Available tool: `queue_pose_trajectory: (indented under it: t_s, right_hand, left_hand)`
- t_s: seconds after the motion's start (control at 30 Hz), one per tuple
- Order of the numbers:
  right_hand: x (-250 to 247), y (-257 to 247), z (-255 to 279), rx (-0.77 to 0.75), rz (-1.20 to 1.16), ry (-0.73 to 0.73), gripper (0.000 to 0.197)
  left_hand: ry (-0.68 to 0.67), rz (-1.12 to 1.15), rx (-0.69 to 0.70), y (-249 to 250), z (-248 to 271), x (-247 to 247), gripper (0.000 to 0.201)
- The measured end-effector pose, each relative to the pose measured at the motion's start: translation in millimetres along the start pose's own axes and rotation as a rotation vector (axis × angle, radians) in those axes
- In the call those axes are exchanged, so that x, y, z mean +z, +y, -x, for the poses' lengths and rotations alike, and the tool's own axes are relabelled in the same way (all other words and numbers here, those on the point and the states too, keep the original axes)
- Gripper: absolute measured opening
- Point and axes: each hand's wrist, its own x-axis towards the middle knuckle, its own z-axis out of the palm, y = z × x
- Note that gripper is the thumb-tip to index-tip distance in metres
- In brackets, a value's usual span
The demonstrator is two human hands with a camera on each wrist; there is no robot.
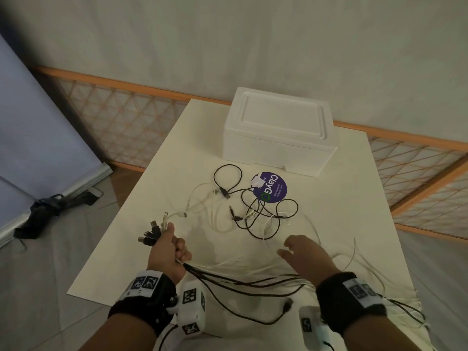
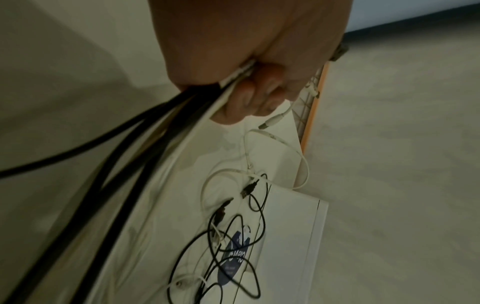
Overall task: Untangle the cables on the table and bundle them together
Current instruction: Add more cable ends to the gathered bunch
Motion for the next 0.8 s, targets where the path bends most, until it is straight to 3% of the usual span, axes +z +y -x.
queue_pose_trajectory:
  t_s: [0.07,0.23,0.27,0.33,0.43,0.53,0.63,0.8]
  right_hand:
    - [14.4,-15.4,-15.6,0.007,0.085,-0.090,0.039]
    - [27.4,-45.8,-37.7,0.013,0.167,-0.117,0.022]
    - [22.4,-50.6,-38.8,0.013,0.099,-0.139,0.019]
    - [0.8,-61.9,-38.1,-0.005,-0.265,-0.096,0.013]
    - [-51.7,-78.7,-29.9,-0.022,-0.890,0.155,0.016]
    - [-100.4,-86.9,-17.8,-0.060,-1.255,0.348,0.016]
    - [-122.0,-94.1,-9.0,-0.097,-1.400,0.374,0.016]
    - [-102.3,-120.5,-6.9,-0.115,-1.416,0.330,0.018]
  left_hand:
    - [-0.011,-0.020,-0.012,-0.2,1.4,3.3,0.047]
    - [-0.084,-0.065,-0.044,10.2,2.8,9.5,0.052]
    - [-0.097,-0.072,-0.050,11.6,3.0,10.7,0.054]
    - [-0.115,-0.105,-0.055,14.2,4.2,12.8,0.050]
    - [-0.132,-0.168,-0.058,17.4,2.9,14.5,0.049]
    - [-0.130,-0.211,-0.061,18.8,-0.5,12.5,0.061]
    - [-0.166,-0.216,-0.080,20.5,-2.9,13.9,0.057]
    - [-0.290,-0.231,-0.062,25.2,-4.2,23.1,0.043]
